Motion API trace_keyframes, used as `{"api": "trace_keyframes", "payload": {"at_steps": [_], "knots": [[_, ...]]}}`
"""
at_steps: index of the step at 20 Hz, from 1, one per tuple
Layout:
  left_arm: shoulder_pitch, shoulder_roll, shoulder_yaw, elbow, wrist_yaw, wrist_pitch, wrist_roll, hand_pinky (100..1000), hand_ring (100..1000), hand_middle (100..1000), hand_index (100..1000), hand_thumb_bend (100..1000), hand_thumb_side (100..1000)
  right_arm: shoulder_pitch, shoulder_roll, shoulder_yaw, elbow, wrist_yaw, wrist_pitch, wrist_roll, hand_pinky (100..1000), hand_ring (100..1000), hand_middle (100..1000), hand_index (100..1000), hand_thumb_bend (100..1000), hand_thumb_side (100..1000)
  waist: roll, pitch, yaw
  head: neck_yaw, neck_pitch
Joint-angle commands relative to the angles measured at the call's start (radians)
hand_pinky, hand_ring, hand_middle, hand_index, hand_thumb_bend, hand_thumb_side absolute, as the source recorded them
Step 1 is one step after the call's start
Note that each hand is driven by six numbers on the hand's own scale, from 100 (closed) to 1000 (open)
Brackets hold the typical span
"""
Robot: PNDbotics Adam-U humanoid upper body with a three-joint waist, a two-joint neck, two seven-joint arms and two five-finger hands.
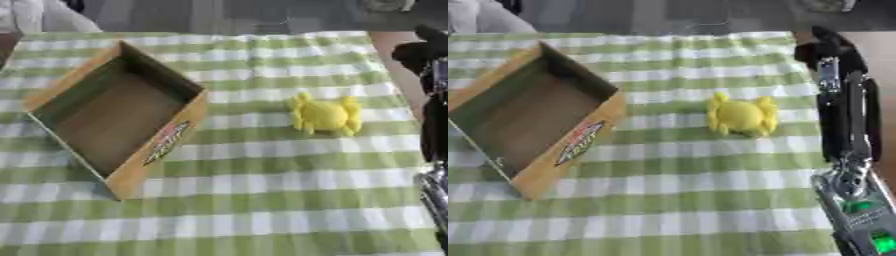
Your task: Pick up objects on the table and place them in the box.
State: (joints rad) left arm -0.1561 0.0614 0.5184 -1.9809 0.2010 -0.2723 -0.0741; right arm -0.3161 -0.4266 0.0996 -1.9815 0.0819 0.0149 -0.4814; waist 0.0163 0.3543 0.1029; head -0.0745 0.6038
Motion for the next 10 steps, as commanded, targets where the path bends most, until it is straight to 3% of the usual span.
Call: {"api": "trace_keyframes", "payload": {"at_steps": [1, 7, 10], "knots": [[-0.006, 0.019, 0.007, -0.019, 0.002, -0.001, 0.003, 744, 633, 588, 737, 100, 913, -0.007, -0.014, -0.01, -0.018, 0.005, -0.001, 0.001, 850, 737, 652, 857, 100, 954, -0.002, -0.02, 0.001, -0.006, -0.01], [-0.006, 0.021, 0.007, -0.019, 0.002, -0.001, 0.005, 744, 633, 588, 738, 100, 912, -0.015, -0.027, -0.012, -0.018, 0.014, 0.003, 0.0, 847, 747, 661, 859, 100, 953, -0.002, -0.022, 0.0, -0.008, -0.012], [-0.005, 0.025, 0.007, -0.019, 0.002, 0.001, 0.005, 744, 633, 588, 738, 100, 913, -0.044, -0.079, -0.022, -0.018, 0.047, 0.018, 0.017, 836, 778, 694, 874, 100, 982, -0.005, -0.025, -0.005, -0.008, -0.001]]}}
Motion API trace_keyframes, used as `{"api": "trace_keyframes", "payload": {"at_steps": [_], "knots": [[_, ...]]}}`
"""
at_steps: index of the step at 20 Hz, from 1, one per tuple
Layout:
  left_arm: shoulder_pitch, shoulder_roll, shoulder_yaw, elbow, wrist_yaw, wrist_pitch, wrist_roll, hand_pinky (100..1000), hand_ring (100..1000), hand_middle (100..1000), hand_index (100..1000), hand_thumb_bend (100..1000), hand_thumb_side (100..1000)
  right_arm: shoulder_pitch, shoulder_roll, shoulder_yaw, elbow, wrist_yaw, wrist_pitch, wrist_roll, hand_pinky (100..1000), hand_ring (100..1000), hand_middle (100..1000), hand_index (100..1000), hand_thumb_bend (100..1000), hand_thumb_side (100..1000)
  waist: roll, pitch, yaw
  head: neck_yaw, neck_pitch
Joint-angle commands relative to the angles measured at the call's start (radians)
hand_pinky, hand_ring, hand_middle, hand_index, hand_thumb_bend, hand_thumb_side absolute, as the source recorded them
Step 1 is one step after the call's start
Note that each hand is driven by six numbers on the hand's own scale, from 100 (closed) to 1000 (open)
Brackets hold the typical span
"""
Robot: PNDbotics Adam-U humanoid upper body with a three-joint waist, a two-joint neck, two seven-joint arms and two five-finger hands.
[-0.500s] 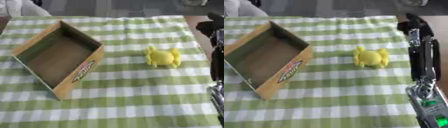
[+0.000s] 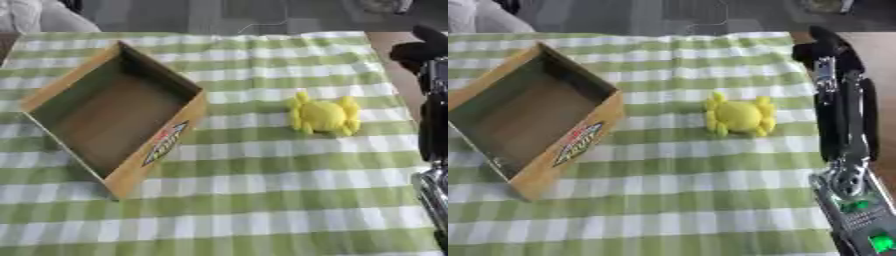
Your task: Pick up objects on the table and place them in the box.
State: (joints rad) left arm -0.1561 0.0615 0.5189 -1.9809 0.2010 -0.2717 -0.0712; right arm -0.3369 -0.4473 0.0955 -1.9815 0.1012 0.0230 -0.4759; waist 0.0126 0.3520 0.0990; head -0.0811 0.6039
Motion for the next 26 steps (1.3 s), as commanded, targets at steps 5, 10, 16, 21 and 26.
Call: {"api": "trace_keyframes", "payload": {"at_steps": [5, 10, 16, 21, 26], "knots": [[0.003, 0.029, 0.005, -0.019, 0.0, 0.0, 0.0, 744, 633, 588, 738, 100, 913, -0.074, -0.165, -0.011, -0.018, 0.093, 0.07, 0.073, 827, 801, 732, 891, 100, 1000, -0.001, -0.029, -0.001, 0.006, 0.02], [0.011, 0.029, 0.001, -0.019, 0.0, -0.004, -0.003, 744, 634, 588, 738, 100, 912, -0.121, -0.276, 0.006, -0.018, 0.162, 0.138, 0.141, 817, 822, 761, 907, 100, 1000, 0.006, -0.033, 0.001, 0.003, 0.023], [0.018, 0.029, -0.004, -0.019, 0.002, -0.008, -0.009, 744, 634, 588, 738, 100, 912, -0.17, -0.397, 0.067, -0.018, 0.248, 0.223, 0.227, 811, 845, 793, 918, 169, 1000, 0.008, -0.037, 0.01, -0.002, 0.021], [0.021, 0.034, -0.007, -0.019, 0.003, -0.009, -0.012, 744, 634, 589, 738, 100, 911, -0.196, -0.478, 0.13, -0.018, 0.319, 0.275, 0.299, 810, 859, 813, 926, 192, 1000, 0.007, -0.04, 0.014, -0.001, 0.014], [0.021, 0.04, -0.01, -0.019, 0.004, -0.009, -0.015, 744, 635, 590, 738, 100, 911, -0.204, -0.509, 0.159, 0.006, 0.363, 0.261, 0.37, 815, 882, 838, 946, 258, 984, 0.001, -0.041, 0.017, -0.001, 0.003]]}}
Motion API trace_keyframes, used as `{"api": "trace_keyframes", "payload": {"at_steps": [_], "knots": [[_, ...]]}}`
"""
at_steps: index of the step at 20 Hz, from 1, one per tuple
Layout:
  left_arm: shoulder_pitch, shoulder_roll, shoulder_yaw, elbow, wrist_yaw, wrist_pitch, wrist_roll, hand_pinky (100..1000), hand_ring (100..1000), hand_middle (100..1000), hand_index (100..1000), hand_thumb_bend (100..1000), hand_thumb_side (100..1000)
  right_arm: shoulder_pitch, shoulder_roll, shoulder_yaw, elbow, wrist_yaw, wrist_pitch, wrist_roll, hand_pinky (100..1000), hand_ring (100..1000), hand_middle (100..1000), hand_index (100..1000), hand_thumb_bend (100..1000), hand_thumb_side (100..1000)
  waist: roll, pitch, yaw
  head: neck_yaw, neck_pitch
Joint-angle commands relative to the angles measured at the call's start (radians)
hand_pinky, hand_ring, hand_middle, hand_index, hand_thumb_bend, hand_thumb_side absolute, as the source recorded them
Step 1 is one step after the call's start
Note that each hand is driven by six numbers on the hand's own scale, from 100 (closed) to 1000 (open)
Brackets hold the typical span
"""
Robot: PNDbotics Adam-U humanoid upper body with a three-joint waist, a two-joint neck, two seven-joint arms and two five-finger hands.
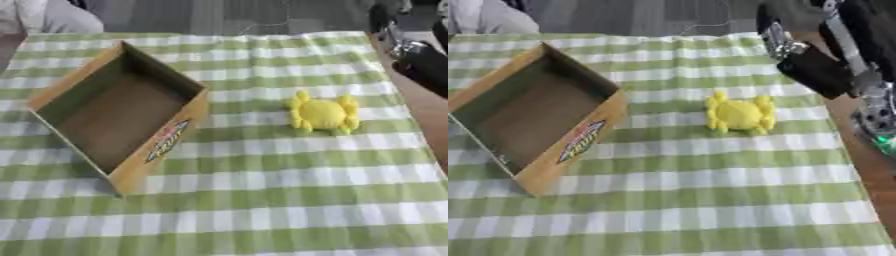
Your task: Pick up objects on the table and place them in the box.
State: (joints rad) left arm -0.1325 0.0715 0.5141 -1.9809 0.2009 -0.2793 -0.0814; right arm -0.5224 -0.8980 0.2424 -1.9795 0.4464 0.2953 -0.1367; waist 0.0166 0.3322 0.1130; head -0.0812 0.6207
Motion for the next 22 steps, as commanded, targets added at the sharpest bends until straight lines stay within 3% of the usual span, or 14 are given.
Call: {"api": "trace_keyframes", "payload": {"at_steps": [1, 5, 15, 22], "knots": [[-0.003, 0.03, -0.006, -0.019, 0.004, -0.001, -0.006, 744, 635, 590, 738, 100, 911, -0.024, -0.078, 0.032, 0.022, 0.012, -0.023, 0.044, 816, 886, 841, 946, 286, 967, -0.003, -0.022, 0.004, -0.002, -0.017], [-0.004, 0.031, -0.009, -0.019, 0.007, -0.001, -0.008, 744, 635, 590, 738, 100, 912, -0.044, -0.139, 0.098, 0.076, -0.011, -0.055, 0.104, 821, 901, 857, 959, 332, 868, -0.003, -0.022, 0.01, -0.005, -0.021], [-0.004, 0.031, -0.013, -0.019, 0.008, 0.0, -0.015, 744, 636, 591, 737, 100, 912, -0.082, -0.149, 0.146, 0.154, 0.054, -0.13, 0.26, 831, 927, 877, 977, 512, 640, -0.005, -0.02, 0.019, -0.007, -0.02], [-0.001, 0.031, -0.015, -0.019, 0.009, 0.0, -0.018, 744, 636, 592, 737, 100, 912, -0.141, -0.142, 0.193, 0.246, 0.048, -0.131, 0.362, 855, 950, 877, 1000, 485, 487, -0.006, -0.023, 0.024, -0.012, -0.014]]}}
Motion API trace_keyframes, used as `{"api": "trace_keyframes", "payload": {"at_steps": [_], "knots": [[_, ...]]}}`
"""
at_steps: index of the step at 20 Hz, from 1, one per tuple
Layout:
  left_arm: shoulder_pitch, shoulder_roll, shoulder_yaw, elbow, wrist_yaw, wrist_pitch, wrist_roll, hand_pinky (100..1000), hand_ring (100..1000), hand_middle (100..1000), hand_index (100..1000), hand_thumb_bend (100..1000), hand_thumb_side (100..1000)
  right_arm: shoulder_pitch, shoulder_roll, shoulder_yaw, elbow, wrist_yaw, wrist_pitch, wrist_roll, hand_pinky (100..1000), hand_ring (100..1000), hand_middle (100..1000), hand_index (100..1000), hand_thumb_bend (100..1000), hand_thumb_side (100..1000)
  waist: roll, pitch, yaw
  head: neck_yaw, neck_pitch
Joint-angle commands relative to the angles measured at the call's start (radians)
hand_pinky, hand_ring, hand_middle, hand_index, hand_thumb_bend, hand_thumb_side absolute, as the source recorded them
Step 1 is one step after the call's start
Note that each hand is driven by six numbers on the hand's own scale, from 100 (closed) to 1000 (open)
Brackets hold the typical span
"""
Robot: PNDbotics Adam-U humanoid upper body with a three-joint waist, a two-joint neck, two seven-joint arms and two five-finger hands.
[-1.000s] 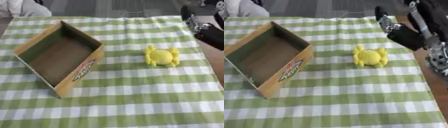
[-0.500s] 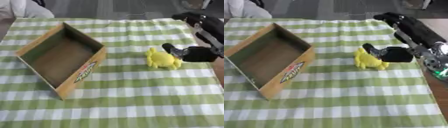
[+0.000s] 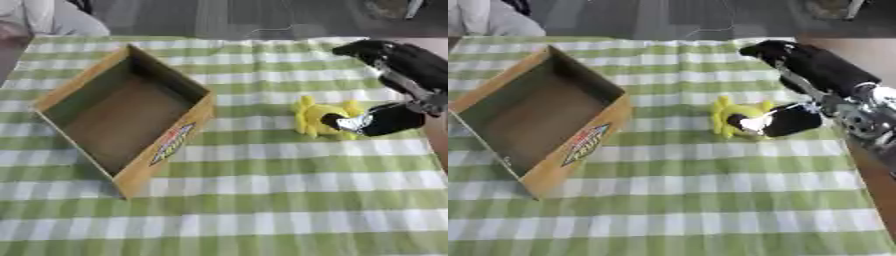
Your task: Pick up objects on the table and place them in the box.
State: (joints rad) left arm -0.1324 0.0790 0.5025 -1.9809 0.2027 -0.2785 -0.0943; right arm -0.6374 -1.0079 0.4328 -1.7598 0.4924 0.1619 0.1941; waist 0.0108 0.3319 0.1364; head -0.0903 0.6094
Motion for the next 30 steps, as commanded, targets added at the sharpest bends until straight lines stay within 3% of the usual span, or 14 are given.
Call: {"api": "trace_keyframes", "payload": {"at_steps": [1, 7, 8, 13, 14, 16, 25, 30], "knots": [[-0.001, 0.024, -0.003, -0.019, 0.007, -0.001, -0.005, 744, 636, 592, 737, 100, 912, -0.036, -0.029, 0.007, 0.04, -0.003, 0.005, 0.047, 859, 949, 875, 1000, 468, 465, -0.001, -0.022, 0.001, -0.003, -0.003], [0.0, 0.022, -0.001, -0.019, 0.006, 0.0, -0.006, 744, 636, 592, 737, 100, 911, -0.072, -0.016, 0.0, 0.061, -0.012, 0.018, 0.141, 861, 948, 875, 1000, 453, 451, -0.001, -0.022, -0.001, 0.0, 0.0], [0.001, 0.022, -0.001, -0.019, 0.005, 0.0, -0.006, 744, 637, 592, 737, 100, 911, -0.075, -0.016, -0.003, 0.059, -0.011, 0.019, 0.156, 876, 946, 894, 1000, 332, 377, -0.002, -0.022, -0.001, 0.0, 0.0], [0.001, 0.02, -0.001, -0.019, 0.004, 0.0, -0.008, 744, 637, 592, 737, 100, 911, -0.113, -0.001, 0.012, 0.109, 0.002, 0.035, 0.233, 876, 946, 894, 1000, 332, 375, -0.003, -0.02, -0.001, -0.001, 0.001], [0.001, 0.02, 0.0, -0.019, 0.004, 0.0, -0.008, 744, 637, 593, 736, 100, 909, -0.117, 0.002, 0.011, 0.113, 0.005, 0.033, 0.248, 881, 952, 923, 1000, 416, 354, -0.003, -0.019, -0.001, -0.001, 0.001], [0.001, 0.019, -0.001, -0.019, 0.003, 0.001, -0.009, 744, 637, 593, 736, 100, 908, -0.132, 0.009, 0.032, 0.139, 0.0, 0.029, 0.278, 882, 953, 927, 1000, 451, 348, -0.004, -0.017, 0.001, -0.003, 0.003], [0.001, 0.019, -0.001, -0.019, 0.002, 0.004, -0.011, 744, 638, 593, 736, 100, 909, -0.237, 0.069, 0.095, 0.297, 0.088, -0.006, 0.414, 874, 967, 942, 1000, 477, 337, -0.008, -0.019, -0.002, -0.005, 0.004], [0.002, 0.018, 0.001, -0.019, 0.002, 0.005, -0.011, 744, 638, 594, 736, 100, 909, -0.281, 0.119, 0.09, 0.389, 0.157, -0.057, 0.488, 870, 966, 936, 1000, 478, 344, -0.007, -0.019, -0.006, -0.003, 0.004]]}}
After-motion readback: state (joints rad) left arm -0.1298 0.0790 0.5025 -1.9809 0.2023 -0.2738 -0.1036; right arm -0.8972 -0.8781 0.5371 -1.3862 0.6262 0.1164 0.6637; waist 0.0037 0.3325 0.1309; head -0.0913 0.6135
